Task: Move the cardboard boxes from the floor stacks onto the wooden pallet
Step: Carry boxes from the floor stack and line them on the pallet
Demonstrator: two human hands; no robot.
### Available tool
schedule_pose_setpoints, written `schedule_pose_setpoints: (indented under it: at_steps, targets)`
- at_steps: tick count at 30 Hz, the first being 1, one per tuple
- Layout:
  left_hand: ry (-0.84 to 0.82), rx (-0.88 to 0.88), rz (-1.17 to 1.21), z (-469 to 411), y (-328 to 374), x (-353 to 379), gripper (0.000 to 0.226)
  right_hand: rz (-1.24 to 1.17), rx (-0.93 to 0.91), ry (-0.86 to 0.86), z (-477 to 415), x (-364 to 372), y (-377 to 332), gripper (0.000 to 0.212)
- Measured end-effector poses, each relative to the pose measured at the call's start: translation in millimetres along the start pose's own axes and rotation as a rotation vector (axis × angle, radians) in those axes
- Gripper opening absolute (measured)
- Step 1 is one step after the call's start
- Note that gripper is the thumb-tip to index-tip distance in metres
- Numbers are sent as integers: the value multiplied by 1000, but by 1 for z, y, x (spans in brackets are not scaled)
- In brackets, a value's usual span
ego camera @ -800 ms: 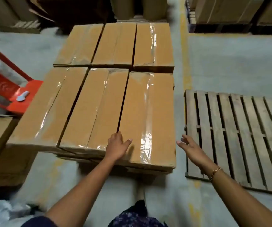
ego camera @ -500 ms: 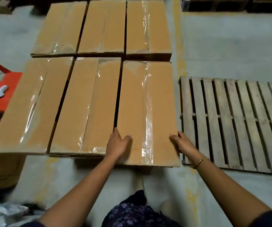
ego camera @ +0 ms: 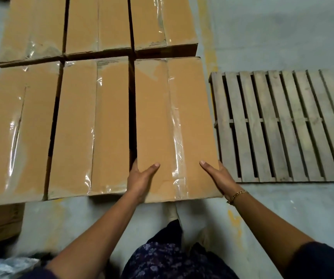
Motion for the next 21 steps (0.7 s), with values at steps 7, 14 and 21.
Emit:
schedule_pose_setpoints:
  at_steps: [7,14,21]
  targets:
    - [-29,-30,62,-2,0,6,70,-37,-25,31,1,2,-4,59]
    - [-89,45,13,24,11,19,58,-42,-93,57,11,-27,-19,59]
    - [-183,130,-103,57,28,72,83,-85,-124,185,55,-90,-30,52]
Point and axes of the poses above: each hand's wrist, its own z-axis away from the middle knuckle, its own x-axis out of the palm, y = z × x, the point moved 2 cm from there along -z, towards the middle knuckle, and after that the axes turned 12 degrees about -x, right-handed, at the moved point
